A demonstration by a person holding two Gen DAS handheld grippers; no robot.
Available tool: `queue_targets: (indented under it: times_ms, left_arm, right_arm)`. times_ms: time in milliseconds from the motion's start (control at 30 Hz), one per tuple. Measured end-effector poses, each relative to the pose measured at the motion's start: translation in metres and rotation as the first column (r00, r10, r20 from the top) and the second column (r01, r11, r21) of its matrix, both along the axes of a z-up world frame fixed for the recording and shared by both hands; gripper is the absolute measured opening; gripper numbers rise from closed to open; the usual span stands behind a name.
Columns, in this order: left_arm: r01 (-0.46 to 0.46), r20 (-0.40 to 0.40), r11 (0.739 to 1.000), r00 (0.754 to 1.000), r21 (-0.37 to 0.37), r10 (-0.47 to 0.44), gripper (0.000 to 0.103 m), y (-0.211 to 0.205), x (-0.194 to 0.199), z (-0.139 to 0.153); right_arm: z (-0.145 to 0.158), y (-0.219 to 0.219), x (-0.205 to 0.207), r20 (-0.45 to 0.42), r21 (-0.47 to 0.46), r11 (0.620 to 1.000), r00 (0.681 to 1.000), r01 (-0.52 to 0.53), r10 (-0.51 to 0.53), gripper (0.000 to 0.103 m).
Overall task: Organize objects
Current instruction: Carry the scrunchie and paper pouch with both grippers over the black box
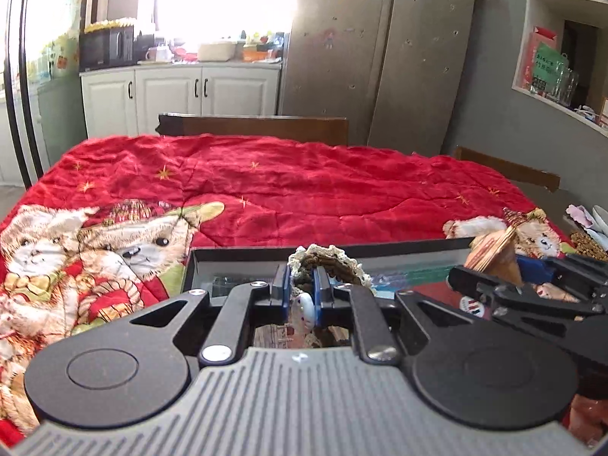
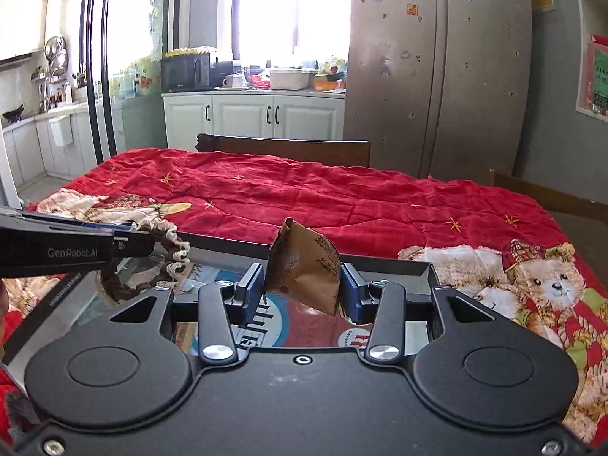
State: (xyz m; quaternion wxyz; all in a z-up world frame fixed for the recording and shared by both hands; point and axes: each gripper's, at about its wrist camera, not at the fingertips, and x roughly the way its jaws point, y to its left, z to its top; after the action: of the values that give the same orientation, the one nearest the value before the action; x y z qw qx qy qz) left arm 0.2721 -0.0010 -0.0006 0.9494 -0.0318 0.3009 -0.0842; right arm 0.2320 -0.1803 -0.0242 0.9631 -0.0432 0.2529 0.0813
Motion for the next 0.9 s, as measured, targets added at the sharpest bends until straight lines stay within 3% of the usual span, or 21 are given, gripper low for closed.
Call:
queue_targets:
  times_ms: [333, 900]
  left_arm:
    - [-0.005, -0.037, 0.999, 0.999, 0.052, 0.007, 0.015, -0.006, 0.008, -0.017]
    - [-0.012, -0.084, 0.998, 0.996, 0.066, 0.017, 0.016, -0.007, 0.016, -0.024]
  right_arm:
    - [-0.017, -0.012, 0.02, -0.085, 0.071, 0.997, 0.996, 0.01, -0.004, 0.042]
    - [-0.024, -0.007, 0.036, -0.173, 0.052, 0.999, 0.985, 0.005, 0.004, 0.042]
